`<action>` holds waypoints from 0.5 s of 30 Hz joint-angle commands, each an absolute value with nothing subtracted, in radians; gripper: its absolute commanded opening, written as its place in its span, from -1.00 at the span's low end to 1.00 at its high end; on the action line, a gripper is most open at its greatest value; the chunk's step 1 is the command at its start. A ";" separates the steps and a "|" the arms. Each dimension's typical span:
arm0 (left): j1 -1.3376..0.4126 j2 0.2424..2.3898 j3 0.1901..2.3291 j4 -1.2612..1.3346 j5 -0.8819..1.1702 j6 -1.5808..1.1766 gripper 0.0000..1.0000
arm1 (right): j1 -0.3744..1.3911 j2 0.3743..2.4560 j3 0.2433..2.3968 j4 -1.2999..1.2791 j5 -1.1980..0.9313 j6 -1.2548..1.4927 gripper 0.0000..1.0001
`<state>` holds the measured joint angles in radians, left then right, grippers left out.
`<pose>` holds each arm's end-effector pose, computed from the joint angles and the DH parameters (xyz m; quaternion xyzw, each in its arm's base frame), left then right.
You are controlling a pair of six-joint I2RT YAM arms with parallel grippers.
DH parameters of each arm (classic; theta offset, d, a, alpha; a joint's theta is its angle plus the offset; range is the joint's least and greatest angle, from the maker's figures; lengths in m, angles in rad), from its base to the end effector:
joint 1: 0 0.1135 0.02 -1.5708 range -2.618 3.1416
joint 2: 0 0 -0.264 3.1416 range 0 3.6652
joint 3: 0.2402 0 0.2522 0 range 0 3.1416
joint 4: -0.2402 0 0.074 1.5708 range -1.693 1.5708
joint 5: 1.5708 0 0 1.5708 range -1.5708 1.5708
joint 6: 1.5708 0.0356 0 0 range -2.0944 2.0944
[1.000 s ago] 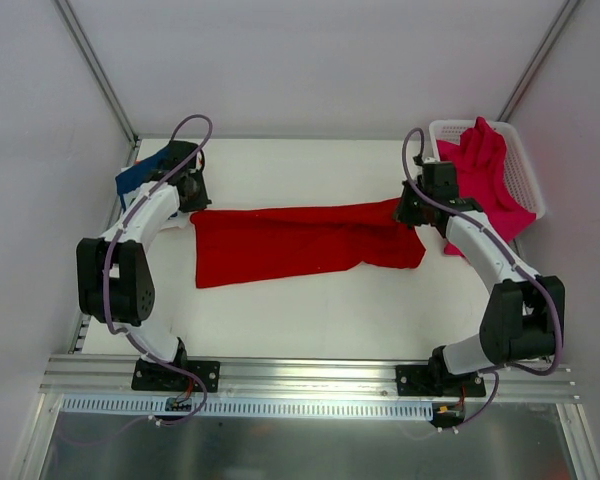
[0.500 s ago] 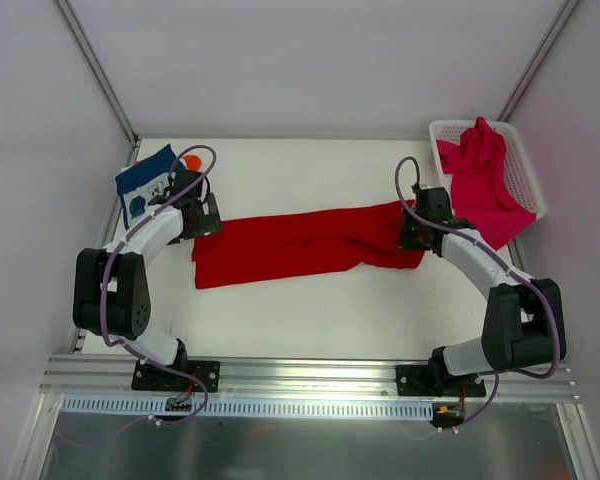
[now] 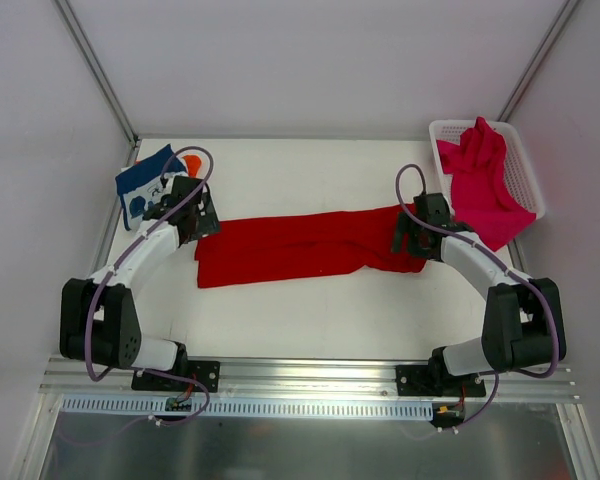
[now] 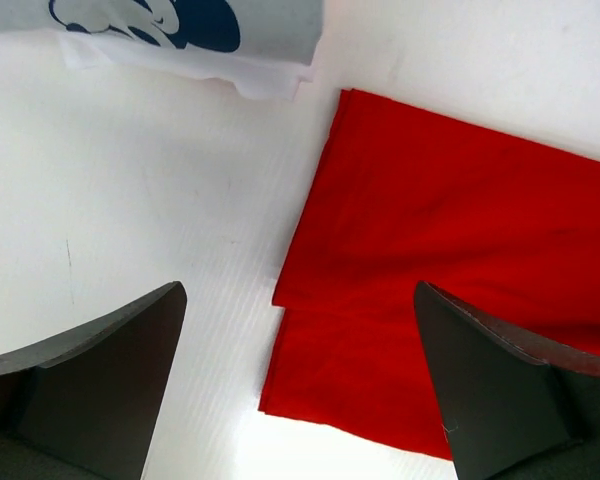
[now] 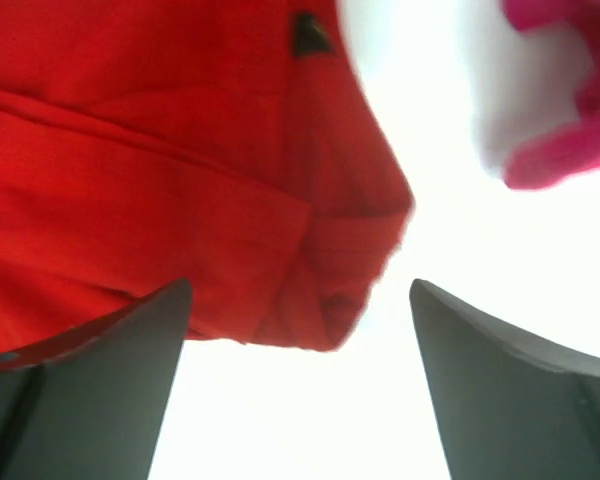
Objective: Fold and stack the t-shirts
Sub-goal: Fold the other side of the tshirt into a rectangle
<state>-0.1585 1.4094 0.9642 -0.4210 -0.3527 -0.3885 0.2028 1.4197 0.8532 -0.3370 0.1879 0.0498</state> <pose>0.2923 -0.0343 0.2409 -0.1662 0.9110 0.0668 0.3716 0.2821 0.0512 0.2081 -0.0413 0.9403 -0.0469 0.3346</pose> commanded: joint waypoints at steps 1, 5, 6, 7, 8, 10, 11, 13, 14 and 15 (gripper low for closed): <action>-0.210 1.344 0.934 -0.407 -0.425 -0.428 0.98 | 0.207 1.385 0.862 -0.425 0.316 0.070 0.99; -0.259 1.287 0.896 -0.390 -0.460 -0.440 0.98 | 0.207 1.322 0.864 -0.472 0.367 0.101 0.99; -0.267 1.270 0.884 -0.370 -0.459 -0.443 0.98 | 0.209 1.275 0.862 -0.465 0.358 0.106 0.99; -0.282 1.232 0.858 -0.358 -0.447 -0.446 0.98 | 0.212 1.252 0.865 -0.456 0.321 0.109 0.99; -0.290 1.211 0.839 -0.339 -0.434 -0.449 0.98 | 0.215 1.234 0.873 -0.450 0.302 0.109 0.99; -0.304 1.154 0.787 -0.290 -0.401 -0.460 0.98 | 0.224 1.215 0.922 -0.437 0.259 0.110 0.99; -0.307 1.135 0.772 -0.278 -0.387 -0.463 0.98 | 0.230 1.221 0.943 -0.433 0.238 0.109 0.99; -0.311 1.095 0.738 -0.252 -0.356 -0.472 0.98 | 0.236 1.265 1.014 -0.405 0.161 0.106 0.99; -0.313 1.083 0.730 -0.244 -0.350 -0.472 0.98 | 0.241 1.287 1.035 -0.376 0.125 0.106 0.99; -0.314 1.066 0.723 -0.238 -0.345 -0.472 0.98 | 0.244 1.336 1.055 -0.356 0.059 0.106 0.99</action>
